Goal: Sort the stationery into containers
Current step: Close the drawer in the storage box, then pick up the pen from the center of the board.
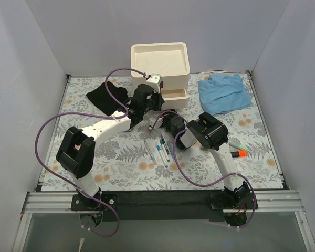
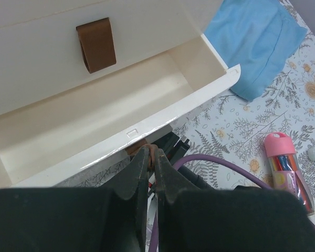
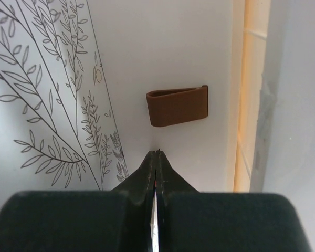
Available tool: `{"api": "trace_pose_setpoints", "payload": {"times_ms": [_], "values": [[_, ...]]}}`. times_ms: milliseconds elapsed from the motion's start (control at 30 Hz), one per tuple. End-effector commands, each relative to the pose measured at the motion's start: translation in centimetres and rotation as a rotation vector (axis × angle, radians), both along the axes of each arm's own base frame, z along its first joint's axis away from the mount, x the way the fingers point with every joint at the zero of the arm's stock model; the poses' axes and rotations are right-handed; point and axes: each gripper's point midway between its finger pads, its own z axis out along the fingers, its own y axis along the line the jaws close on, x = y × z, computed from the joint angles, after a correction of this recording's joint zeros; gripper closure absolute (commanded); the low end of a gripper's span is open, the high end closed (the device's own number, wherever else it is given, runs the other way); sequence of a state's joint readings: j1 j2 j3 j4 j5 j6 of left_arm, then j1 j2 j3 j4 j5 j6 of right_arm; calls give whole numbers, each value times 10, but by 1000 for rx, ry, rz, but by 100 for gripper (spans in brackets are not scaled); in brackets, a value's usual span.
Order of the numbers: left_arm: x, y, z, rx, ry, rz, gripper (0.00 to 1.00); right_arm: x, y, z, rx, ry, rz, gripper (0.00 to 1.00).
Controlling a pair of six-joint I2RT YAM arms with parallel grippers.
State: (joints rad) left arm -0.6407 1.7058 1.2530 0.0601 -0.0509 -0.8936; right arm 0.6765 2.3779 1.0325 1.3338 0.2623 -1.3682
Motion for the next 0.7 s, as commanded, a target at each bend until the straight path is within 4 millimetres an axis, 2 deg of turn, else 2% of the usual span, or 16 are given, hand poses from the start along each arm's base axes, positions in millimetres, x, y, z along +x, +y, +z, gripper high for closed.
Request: {"api": "trace_pose_setpoints", "payload": {"times_ms": [0,33,133,167,200,233,267,300,367,400,500,667], "values": [[-3,3,73,-100,-162,-10,100,-21,-28,140,396,-423,-41,99],[-6,4,73,-103,-167,-15,100,-29,-32,129,380,-383,-32,99],[-10,6,70,-105,-169,-24,100,-47,-36,143,384,-377,0,99],[-14,8,68,-110,-162,-24,100,-55,-43,137,387,-344,-19,90],[-16,8,68,-113,-160,-24,100,-62,-48,152,414,-358,-25,83],[-18,8,68,-117,-159,-30,100,-67,-51,155,419,-353,-27,73],[-22,9,66,-119,-154,-40,100,-79,-55,144,393,-316,-20,56],[-23,10,64,-118,-153,-41,100,-87,-60,155,408,-325,-15,52],[-25,10,64,-124,-156,-47,100,-104,-69,145,398,-279,-23,46],[-26,11,63,-123,-153,-47,100,-111,-74,151,416,-278,-29,46],[-31,7,61,-129,-145,-74,100,-125,-85,149,432,-254,-57,45],[-35,5,61,-133,-138,-95,100,-133,-96,154,461,-252,-114,45]]}}
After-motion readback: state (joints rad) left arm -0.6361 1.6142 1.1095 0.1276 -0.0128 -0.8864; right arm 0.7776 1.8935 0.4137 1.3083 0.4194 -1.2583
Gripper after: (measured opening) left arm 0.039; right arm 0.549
